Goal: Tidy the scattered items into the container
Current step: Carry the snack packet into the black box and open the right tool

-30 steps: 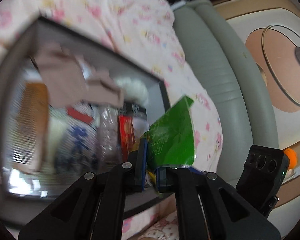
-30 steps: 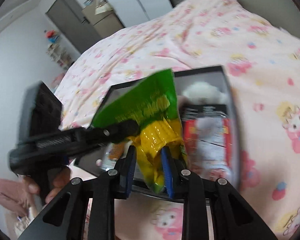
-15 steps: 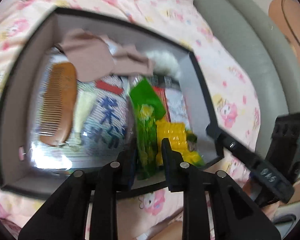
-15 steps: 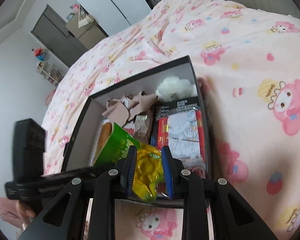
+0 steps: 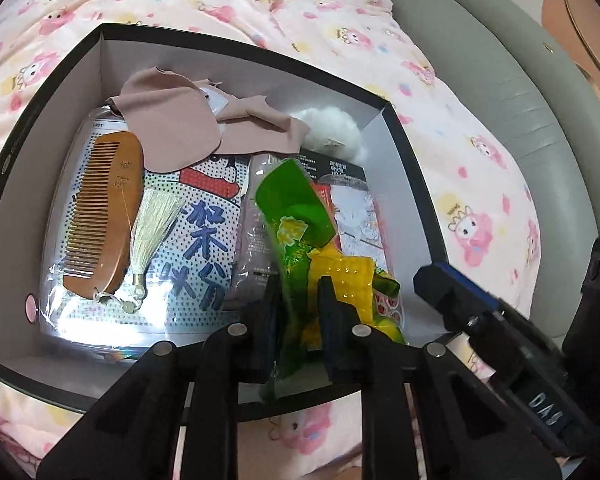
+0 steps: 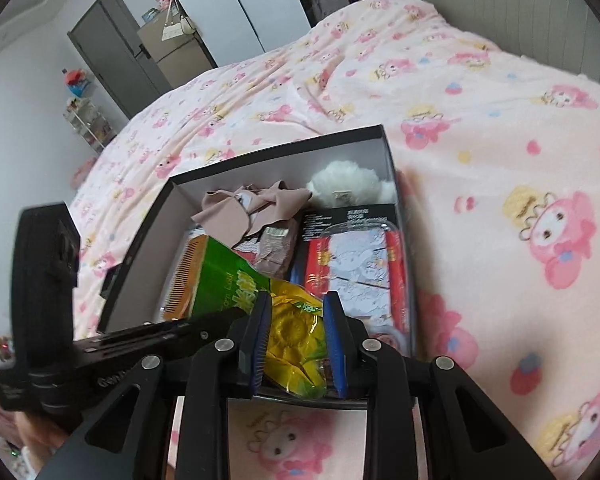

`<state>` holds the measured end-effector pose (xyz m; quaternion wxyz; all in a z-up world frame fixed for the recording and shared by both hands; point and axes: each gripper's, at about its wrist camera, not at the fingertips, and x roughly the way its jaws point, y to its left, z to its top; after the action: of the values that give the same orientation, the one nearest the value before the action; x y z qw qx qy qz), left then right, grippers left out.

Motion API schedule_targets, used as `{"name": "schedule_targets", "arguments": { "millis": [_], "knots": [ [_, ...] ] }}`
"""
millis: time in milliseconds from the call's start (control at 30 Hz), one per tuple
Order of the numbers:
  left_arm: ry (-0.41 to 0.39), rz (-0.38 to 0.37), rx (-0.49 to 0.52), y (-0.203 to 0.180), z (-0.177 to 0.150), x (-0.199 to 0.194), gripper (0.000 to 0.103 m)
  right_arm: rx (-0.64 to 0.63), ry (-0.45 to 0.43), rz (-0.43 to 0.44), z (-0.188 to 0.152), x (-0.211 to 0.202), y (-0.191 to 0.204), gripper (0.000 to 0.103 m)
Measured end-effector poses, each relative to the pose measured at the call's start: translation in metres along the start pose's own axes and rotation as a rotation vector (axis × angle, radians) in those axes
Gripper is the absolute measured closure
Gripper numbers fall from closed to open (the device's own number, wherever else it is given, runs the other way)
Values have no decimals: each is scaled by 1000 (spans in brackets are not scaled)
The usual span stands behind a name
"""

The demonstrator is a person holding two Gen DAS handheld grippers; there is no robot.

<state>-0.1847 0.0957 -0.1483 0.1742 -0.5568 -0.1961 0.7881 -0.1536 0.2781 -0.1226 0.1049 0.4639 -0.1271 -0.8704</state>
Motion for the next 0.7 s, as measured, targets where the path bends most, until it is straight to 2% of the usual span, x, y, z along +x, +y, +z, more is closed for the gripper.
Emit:
{"name": "schedule_targets", "arguments": {
  "millis": [100, 200, 300, 367, 433, 533, 600, 700],
  "knots": [
    [-35, -28, -28, 8, -2, -14, 84, 12, 14, -3, -1, 1, -3, 80],
    [-85, -17, -22, 13, -4, -24, 84, 14, 20, -11, -2, 2, -4, 80],
    [-54, 1, 4, 11, -7, -19, 84, 3, 39, -10, -3, 5, -2, 78],
    [-51, 29, 14, 7, -7, -13, 84, -7, 73, 1, -5, 12, 0, 68],
    [-117, 58, 41, 0, -12, -25, 84, 29, 115, 18, -11, 19, -4, 66],
    [-165, 62, 115, -15, -21, -40, 76, 64, 59, 20, -14, 6, -5, 66],
    [-164, 73, 131, -20, -27, -46, 76, 60, 25, 34, -17, -4, -1, 66],
    [-161, 12, 129, -18, -36, -61, 76, 15, -44, 48, -28, -24, 19, 66]
  ]
}}
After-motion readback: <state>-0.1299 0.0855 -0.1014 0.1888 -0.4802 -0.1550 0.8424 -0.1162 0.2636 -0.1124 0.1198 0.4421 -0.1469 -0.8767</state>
